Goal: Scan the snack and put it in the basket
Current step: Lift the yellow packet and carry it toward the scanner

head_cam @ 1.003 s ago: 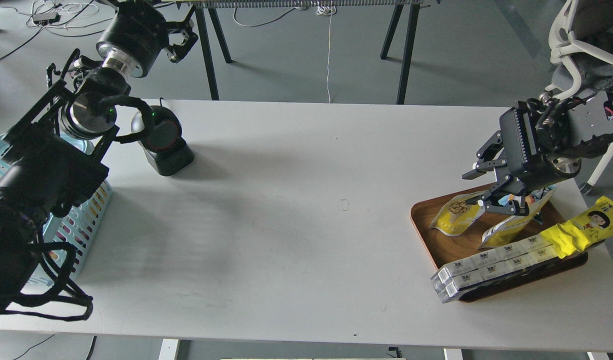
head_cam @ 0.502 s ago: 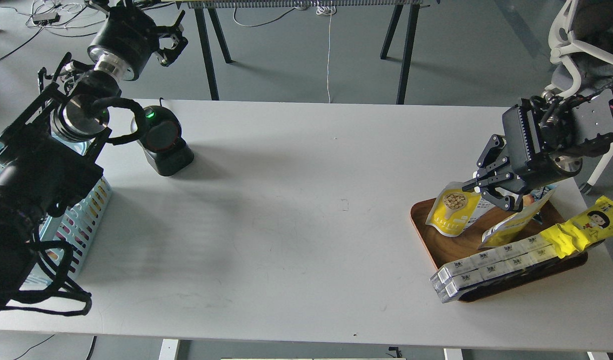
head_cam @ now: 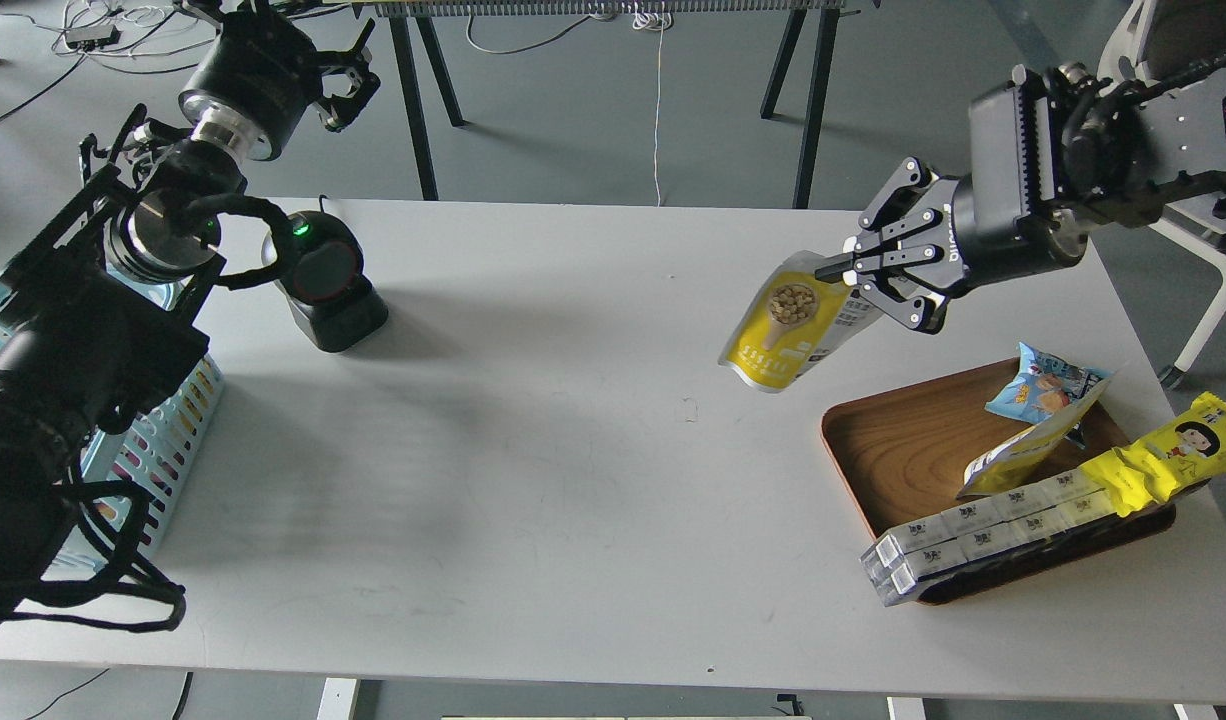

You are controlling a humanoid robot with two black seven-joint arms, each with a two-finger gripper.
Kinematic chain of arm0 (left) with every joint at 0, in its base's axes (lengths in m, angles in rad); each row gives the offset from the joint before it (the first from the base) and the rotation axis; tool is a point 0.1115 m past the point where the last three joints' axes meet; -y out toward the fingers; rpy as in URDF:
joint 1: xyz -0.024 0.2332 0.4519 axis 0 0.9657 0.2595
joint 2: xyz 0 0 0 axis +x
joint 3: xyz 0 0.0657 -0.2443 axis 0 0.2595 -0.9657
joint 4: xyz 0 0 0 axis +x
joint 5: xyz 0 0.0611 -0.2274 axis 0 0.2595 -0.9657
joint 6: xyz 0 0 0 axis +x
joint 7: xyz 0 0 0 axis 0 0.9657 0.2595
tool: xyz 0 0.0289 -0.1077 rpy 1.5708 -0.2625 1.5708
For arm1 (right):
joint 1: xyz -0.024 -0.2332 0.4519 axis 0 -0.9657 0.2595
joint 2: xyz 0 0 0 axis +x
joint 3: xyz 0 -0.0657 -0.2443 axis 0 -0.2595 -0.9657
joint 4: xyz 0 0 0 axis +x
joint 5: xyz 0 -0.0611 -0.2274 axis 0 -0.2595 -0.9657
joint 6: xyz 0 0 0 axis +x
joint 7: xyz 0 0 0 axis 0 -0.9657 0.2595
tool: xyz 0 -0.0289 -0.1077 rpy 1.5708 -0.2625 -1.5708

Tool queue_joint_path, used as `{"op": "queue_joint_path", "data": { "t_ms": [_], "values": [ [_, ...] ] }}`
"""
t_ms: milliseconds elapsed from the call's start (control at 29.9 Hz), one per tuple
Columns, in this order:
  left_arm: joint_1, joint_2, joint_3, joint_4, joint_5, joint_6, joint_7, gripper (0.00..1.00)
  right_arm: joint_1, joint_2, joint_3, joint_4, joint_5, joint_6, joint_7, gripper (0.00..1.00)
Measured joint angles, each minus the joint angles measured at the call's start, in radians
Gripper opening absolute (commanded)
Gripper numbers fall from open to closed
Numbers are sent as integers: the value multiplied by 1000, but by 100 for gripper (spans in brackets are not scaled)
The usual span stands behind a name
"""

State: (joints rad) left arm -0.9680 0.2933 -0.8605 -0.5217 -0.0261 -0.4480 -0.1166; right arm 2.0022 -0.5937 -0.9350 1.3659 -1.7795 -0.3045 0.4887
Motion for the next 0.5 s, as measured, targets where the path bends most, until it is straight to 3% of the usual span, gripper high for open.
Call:
{"op": "queue_joint_path", "data": {
  "t_ms": [201, 502],
  "values": [
    [-6, -7, 0, -2, 0, 0, 3, 100, -61, 57, 163, -6, 47, 100, 0, 0],
    [-8, -13, 1, -2, 0, -1, 3, 100, -172, 259, 255, -108, 176, 194, 0, 0]
  ]
}}
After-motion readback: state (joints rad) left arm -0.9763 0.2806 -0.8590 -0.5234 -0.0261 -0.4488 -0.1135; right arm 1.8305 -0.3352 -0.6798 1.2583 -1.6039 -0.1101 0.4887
